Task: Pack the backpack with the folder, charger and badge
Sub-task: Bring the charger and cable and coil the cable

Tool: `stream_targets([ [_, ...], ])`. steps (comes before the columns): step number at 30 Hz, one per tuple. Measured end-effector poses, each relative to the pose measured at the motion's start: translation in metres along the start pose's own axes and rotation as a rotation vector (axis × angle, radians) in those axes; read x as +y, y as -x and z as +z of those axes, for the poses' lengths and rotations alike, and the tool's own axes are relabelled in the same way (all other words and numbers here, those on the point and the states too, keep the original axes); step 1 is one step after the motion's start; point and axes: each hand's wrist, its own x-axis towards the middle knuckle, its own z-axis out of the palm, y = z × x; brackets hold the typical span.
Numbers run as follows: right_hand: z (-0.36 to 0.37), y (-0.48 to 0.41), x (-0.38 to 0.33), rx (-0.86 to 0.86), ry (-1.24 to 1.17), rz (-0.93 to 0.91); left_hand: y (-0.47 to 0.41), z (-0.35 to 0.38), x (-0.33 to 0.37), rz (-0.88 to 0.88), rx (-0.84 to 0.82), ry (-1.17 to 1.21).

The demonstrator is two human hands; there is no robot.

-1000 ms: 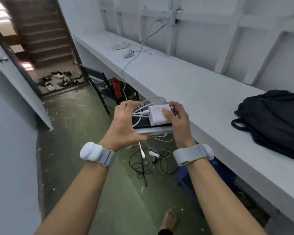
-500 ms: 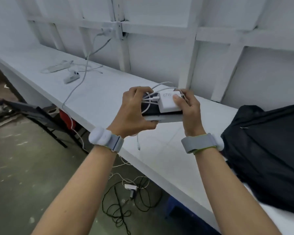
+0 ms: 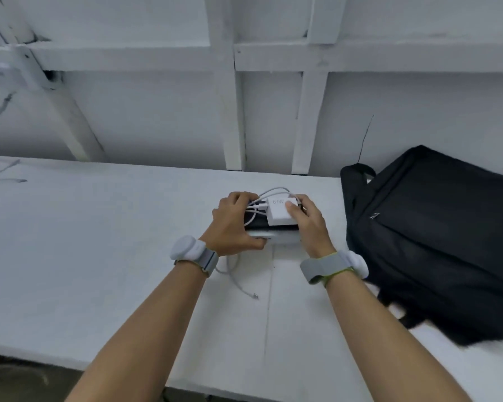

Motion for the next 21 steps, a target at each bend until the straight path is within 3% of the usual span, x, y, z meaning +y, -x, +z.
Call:
stream_targets([
  [5, 0.006, -0.004, 0.012, 0.035, 0.072, 0.114, -0.014, 0.011, -0.011, -0.012, -0.205, -0.072],
  [10, 0.004, -0.007, 0.017, 0.05, 0.122, 0.107, -0.019, 0.017, -0.019, 0.03, -0.232, -0.063],
  [14, 0.001, -0.002, 0.019, 0.14, 0.312, -0.104, -0.013, 0.016, -0.015, 0.057, -0.112, 0.016],
  [17, -0.001, -0.003, 0.012, 0.212, 0.488, -0.281, -0.016, 0.018, -0.012, 0.073, 0.067, -0.082],
  [21, -0.011, -0.01, -0.005, -0.006, 0.832, -0.187, -0.025, 0.017, -0.008, 0.064, 0.125, -0.242],
])
